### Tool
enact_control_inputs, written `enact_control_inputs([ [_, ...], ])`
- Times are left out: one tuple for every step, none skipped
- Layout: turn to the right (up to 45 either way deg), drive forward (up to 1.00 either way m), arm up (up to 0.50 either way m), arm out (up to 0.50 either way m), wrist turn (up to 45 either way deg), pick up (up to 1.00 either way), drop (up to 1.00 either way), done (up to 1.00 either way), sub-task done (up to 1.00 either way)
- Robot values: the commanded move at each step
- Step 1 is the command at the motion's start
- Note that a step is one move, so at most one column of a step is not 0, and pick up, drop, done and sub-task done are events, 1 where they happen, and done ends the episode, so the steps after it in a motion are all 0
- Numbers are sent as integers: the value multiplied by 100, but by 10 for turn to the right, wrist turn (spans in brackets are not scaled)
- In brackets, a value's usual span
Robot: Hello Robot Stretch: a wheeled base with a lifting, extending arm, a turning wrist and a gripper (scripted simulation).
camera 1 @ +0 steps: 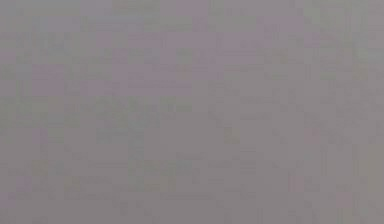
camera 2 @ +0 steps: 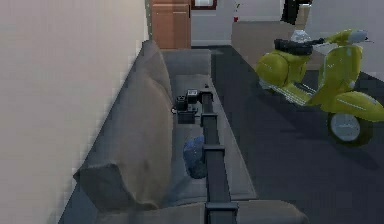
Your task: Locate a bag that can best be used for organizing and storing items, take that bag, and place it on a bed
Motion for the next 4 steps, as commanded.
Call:
enact_control_inputs([
  [0,0,-30,0,0,0,0,0,0],
  [0,0,0,0,0,100,0,0,0],
  [0,0,10,0,0,0,0,0,0],
  [0,0,38,0,0,0,0,0,0],
])
